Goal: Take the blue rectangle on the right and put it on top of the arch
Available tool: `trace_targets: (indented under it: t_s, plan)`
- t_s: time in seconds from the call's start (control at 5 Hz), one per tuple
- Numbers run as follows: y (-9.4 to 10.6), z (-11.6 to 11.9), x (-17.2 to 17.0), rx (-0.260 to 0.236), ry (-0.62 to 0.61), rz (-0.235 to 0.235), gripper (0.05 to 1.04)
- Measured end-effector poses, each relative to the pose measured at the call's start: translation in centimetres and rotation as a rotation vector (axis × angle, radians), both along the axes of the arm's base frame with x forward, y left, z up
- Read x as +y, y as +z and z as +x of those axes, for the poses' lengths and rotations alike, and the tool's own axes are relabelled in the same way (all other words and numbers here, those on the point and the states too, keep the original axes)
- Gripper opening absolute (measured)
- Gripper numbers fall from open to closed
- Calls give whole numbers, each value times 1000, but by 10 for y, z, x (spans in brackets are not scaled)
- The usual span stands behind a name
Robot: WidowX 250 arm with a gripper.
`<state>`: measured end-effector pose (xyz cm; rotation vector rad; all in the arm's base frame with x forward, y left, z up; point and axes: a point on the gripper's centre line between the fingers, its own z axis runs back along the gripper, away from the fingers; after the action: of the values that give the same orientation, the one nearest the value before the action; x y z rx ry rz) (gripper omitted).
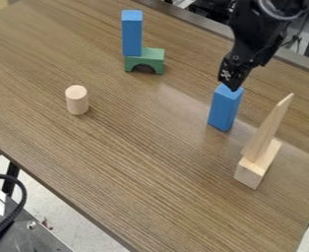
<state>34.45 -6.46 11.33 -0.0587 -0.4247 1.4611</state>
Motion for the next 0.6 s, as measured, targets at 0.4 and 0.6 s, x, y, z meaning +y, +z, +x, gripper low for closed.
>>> trace_targets:
  t_s: [0.4,0.6]
  plan:
    - [-7,1,-6,47,123,-44,999]
    - [-15,-1,-7,108,163,-62,999]
